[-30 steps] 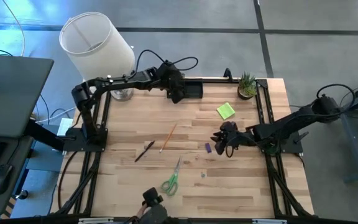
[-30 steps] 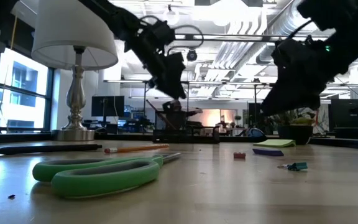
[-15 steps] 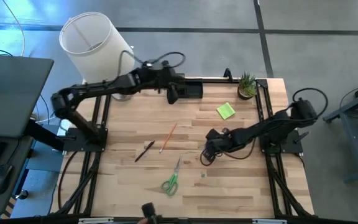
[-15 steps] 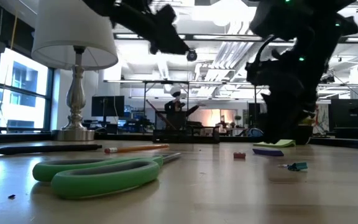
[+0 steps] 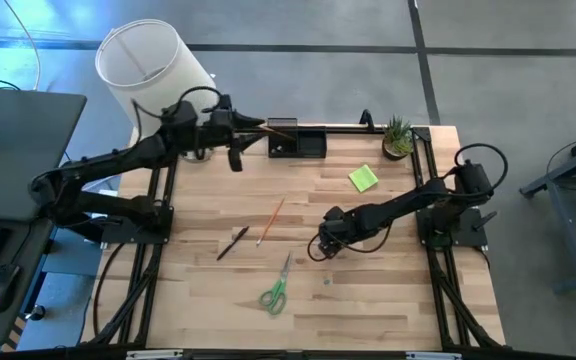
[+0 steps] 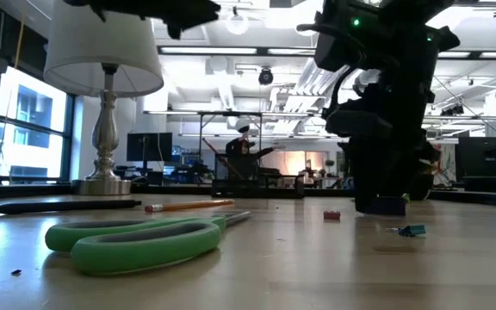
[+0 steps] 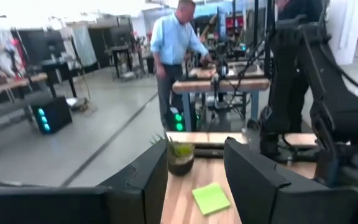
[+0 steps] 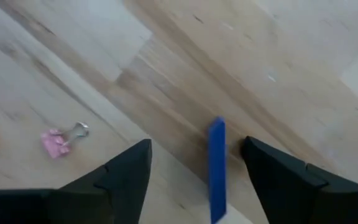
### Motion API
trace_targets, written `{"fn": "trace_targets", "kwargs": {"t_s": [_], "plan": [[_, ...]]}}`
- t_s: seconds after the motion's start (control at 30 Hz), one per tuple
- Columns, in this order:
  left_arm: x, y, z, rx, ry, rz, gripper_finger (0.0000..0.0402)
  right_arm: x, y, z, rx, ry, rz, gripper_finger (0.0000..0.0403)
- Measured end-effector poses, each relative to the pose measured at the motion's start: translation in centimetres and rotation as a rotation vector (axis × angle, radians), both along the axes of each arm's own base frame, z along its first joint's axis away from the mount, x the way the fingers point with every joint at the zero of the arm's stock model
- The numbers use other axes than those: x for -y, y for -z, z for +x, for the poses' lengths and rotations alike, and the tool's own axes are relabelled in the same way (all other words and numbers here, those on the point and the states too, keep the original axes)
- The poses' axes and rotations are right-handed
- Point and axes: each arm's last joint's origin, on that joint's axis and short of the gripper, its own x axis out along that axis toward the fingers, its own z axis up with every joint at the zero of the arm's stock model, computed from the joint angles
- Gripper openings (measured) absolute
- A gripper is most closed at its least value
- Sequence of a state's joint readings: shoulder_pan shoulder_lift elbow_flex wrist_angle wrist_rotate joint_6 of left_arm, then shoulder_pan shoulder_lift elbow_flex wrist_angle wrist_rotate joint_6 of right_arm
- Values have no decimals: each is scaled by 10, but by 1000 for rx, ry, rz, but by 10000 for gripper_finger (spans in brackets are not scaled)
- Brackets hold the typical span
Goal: Pick and place office supplies into organizer
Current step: Put the blue eraser into the black desk organizer
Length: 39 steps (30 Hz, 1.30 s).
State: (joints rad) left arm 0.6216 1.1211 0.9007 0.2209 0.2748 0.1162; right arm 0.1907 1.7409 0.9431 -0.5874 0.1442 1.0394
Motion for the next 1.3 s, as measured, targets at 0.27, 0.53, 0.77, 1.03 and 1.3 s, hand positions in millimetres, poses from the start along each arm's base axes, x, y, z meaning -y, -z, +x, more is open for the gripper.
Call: {"fn": "trace_targets", "kwargs": {"t_s": [0.27,0.53,0.77,1.03,1.3], "plan": [[6,-8,-10,1,-7,41,138,5,-8,3,-72,-47,78,179],[3,-3,-11,-59,-111,56,140,16,-17,5,-127,-121,75,49],[8,-6,-17,-73,-110,67,140,20,-30,17,-74,-225,-26,25],[21,-17,-33,-37,-80,45,140,85,-66,54,126,-378,-287,11],[23,-17,-36,-46,-73,33,140,183,-88,68,344,-456,-449,5]]}}
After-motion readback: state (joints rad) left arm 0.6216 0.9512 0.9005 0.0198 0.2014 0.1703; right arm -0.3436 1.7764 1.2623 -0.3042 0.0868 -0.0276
